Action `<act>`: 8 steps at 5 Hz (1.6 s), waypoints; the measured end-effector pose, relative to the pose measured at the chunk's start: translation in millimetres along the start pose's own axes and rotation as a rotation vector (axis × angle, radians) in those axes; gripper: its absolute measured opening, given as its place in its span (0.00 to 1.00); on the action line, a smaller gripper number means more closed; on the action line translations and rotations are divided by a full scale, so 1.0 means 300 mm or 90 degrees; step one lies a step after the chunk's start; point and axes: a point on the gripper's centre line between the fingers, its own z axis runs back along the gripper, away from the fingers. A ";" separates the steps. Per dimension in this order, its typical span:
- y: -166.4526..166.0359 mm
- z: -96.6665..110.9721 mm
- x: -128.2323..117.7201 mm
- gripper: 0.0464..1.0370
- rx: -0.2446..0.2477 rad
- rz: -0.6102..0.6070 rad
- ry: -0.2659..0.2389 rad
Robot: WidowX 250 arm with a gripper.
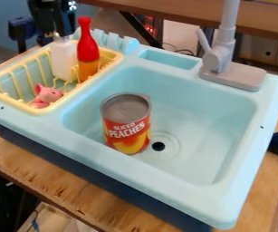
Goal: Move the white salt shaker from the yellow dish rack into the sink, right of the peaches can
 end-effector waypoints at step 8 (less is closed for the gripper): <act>-0.183 0.292 -0.220 0.45 0.065 -0.056 -0.135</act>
